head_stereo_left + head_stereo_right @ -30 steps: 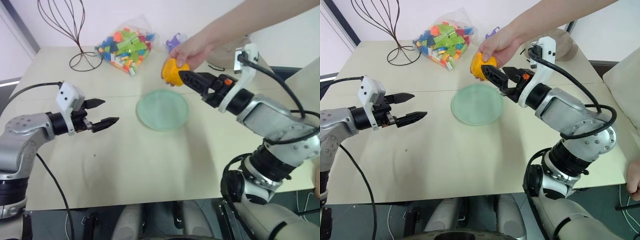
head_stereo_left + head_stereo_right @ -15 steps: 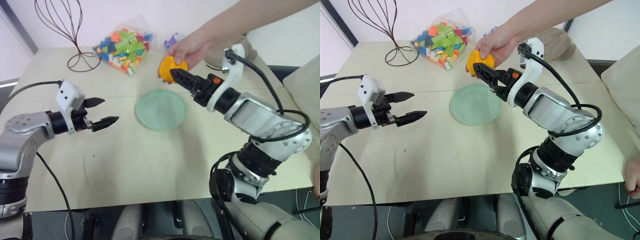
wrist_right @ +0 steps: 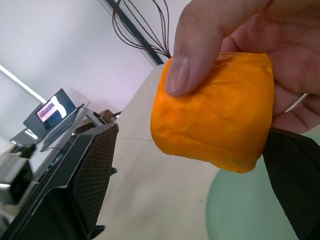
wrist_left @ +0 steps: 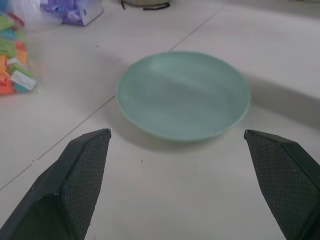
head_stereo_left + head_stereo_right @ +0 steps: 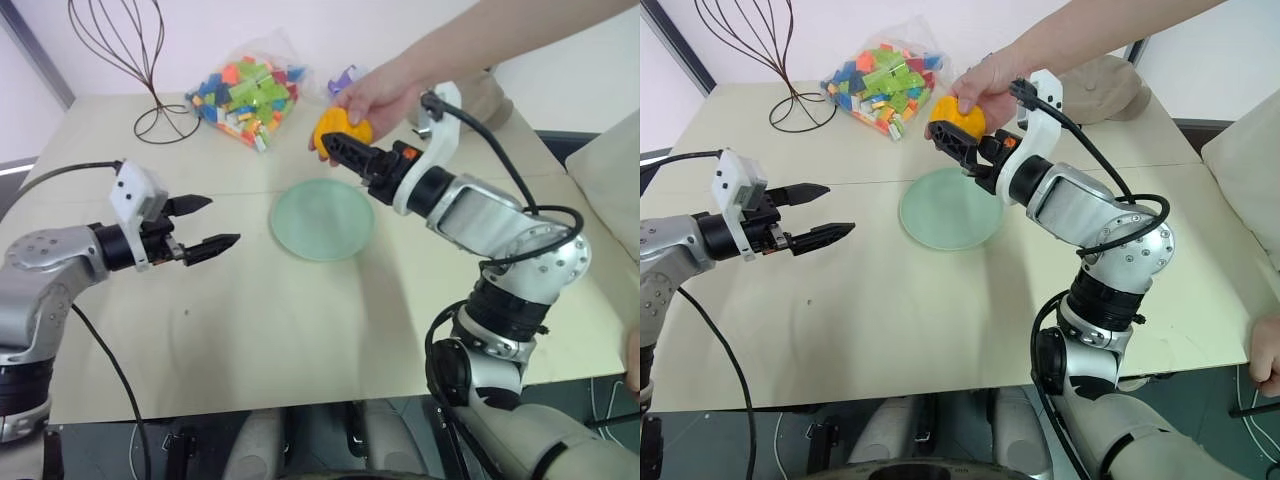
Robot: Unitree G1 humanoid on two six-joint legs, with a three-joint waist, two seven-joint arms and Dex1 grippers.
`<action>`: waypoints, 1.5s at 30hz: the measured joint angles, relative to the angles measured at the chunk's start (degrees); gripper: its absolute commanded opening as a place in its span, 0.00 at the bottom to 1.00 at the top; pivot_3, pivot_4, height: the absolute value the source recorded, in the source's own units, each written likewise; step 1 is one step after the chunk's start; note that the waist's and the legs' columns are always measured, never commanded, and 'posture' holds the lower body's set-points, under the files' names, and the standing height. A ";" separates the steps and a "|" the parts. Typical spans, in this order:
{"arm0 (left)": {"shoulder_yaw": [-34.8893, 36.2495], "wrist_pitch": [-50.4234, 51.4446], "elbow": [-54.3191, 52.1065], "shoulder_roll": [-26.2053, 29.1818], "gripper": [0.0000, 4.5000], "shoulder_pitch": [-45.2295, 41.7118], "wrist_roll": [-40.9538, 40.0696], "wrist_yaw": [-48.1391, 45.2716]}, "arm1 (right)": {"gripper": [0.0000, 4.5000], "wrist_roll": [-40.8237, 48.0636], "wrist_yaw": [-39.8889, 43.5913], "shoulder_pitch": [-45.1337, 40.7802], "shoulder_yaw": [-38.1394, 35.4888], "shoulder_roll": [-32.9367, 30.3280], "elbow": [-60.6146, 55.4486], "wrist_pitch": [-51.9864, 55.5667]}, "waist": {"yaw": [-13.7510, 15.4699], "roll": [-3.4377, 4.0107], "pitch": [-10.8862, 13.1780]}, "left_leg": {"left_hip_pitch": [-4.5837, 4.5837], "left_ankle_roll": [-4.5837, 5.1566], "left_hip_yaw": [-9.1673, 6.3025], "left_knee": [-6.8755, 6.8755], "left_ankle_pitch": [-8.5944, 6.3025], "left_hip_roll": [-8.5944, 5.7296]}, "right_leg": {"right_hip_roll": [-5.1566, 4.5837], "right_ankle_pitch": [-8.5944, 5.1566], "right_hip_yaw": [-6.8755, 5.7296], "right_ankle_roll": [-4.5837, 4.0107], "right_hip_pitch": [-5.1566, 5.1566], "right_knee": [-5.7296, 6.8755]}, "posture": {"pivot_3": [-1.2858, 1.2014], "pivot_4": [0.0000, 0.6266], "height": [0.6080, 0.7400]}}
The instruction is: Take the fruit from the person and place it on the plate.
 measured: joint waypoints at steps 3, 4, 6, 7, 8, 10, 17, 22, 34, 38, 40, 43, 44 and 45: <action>0.54 0.52 -1.15 0.00 1.00 0.01 -1.17 0.28 | 0.99 -0.83 1.17 0.00 1.40 -0.96 1.61 -2.04 | 0.01 0.00 0.00 | 0.00 0.00 0.00 0.00 0.00 0.00 | 0.01 0.00 0.00 0.00 0.00 0.00 | 0.52 0.24 1.00; 0.57 1.00 -1.57 0.00 1.00 0.01 -1.67 0.39 | 0.99 -1.14 1.58 0.00 1.97 -1.34 2.09 -2.77 | 0.00 0.00 0.00 | 0.00 0.00 0.00 0.00 0.00 0.00 | 0.03 0.00 0.00 0.00 0.00 0.00 | 0.52 0.24 1.00; 0.86 1.51 -1.97 -0.01 1.00 0.01 -2.74 0.61 | 0.99 -1.74 2.57 -0.01 3.04 -2.06 2.88 -4.08 | 0.00 0.00 0.00 | 0.00 0.00 0.00 0.00 0.00 0.00 | 0.04 0.00 0.00 0.00 0.00 0.00 | 0.52 0.24 1.00; 0.99 1.65 -2.12 -0.01 1.00 0.01 -3.20 0.75 | 0.99 -2.13 2.93 -0.01 3.33 -2.15 3.28 -4.67 | 0.00 0.00 0.00 | 0.00 0.00 0.00 0.00 0.00 0.00 | 0.06 0.00 0.00 0.00 0.00 0.00 | 0.52 0.24 1.00; 1.04 1.86 -2.36 -0.01 1.00 0.01 -3.56 0.91 | 0.99 -2.54 3.30 -0.01 3.67 -2.37 3.58 -5.21 | 0.01 0.01 0.00 | 0.00 0.00 0.00 0.00 0.00 0.00 | 0.07 0.00 0.00 0.00 0.00 0.00 | 0.52 0.24 1.00; 1.40 2.53 -2.73 -0.02 1.00 0.01 -4.53 1.20 | 0.99 -3.38 4.19 -0.02 4.53 -2.69 4.55 -6.51 | 0.00 0.00 0.00 | 0.00 0.00 0.00 0.00 0.00 0.01 | 0.08 0.00 0.00 0.00 0.00 0.00 | 0.52 0.24 1.00; 2.74 3.35 -3.81 -0.02 1.00 -0.04 -6.79 2.51 | 0.72 -5.75 6.72 -0.04 6.42 -4.04 6.58 -9.47 | 0.03 0.01 0.01 | 0.00 0.00 0.00 0.00 0.00 0.01 | 0.11 0.00 0.00 0.00 0.01 -0.03 | 0.52 0.24 1.00; 2.76 3.46 -3.96 -0.02 1.00 -0.04 -7.39 2.91 | 0.47 -6.67 7.70 -0.39 6.78 -4.35 7.68 -10.23 | 0.04 0.01 0.01 | -0.01 0.00 0.00 0.00 0.00 0.02 | 0.11 -0.01 0.00 -0.01 0.01 -0.04 | 0.52 0.24 1.00; 2.99 3.48 -4.26 0.36 1.00 1.90 -7.36 3.57 | 0.47 -7.15 8.70 2.02 9.29 -7.06 4.30 -8.16 | 0.05 0.01 0.01 | -0.01 0.02 -0.01 -0.04 -0.01 0.02 | 0.04 -0.02 0.00 -0.01 0.01 -0.08 | 0.52 0.24 1.00; 3.18 3.47 -4.22 1.16 1.00 3.02 -7.19 3.05 | 0.47 -8.25 10.12 7.42 13.68 -8.43 1.33 -6.44 | 0.05 0.02 0.02 | -0.02 0.03 0.01 -0.05 -0.02 0.03 | 0.02 -0.02 0.01 -0.01 0.00 -0.10 | 0.52 0.24 1.00; 3.40 3.44 -4.23 1.56 1.00 3.92 -7.09 2.76 | 0.47 -10.64 11.63 8.94 17.11 -10.75 -0.15 -6.54 | 0.06 0.03 0.02 | -0.02 0.03 0.02 -0.05 -0.02 0.02 | 0.03 -0.03 0.01 -0.02 0.00 -0.10 | 0.52 0.24 1.00; 3.43 3.44 -4.19 1.76 1.00 4.78 -6.69 2.53 | 0.47 -15.87 14.72 10.84 22.66 -13.65 -0.91 -8.66 | 0.05 0.02 0.02 | -0.02 0.03 0.02 -0.05 -0.02 0.03 | 0.07 -0.04 0.00 -0.02 -0.01 -0.12 | 0.52 0.24 1.00; 3.53 3.44 -4.19 1.91 1.00 4.81 -6.67 2.49 | 0.47 -17.97 15.92 11.32 24.61 -14.34 -0.90 -10.01 | 0.06 0.02 0.02 | -0.02 0.03 0.02 -0.05 -0.02 0.03 | 0.11 -0.04 0.01 -0.01 -0.01 -0.12 | 0.52 0.24 1.00; 3.72 3.44 -4.19 1.93 1.00 4.81 -6.68 2.47 | 0.47 -20.27 17.26 11.59 26.83 -15.23 -0.83 -11.48 | 0.06 0.02 0.02 | -0.02 0.03 0.03 -0.05 -0.02 0.02 | 0.12 -0.04 0.01 -0.01 -0.01 -0.12 | 0.52 0.24 1.00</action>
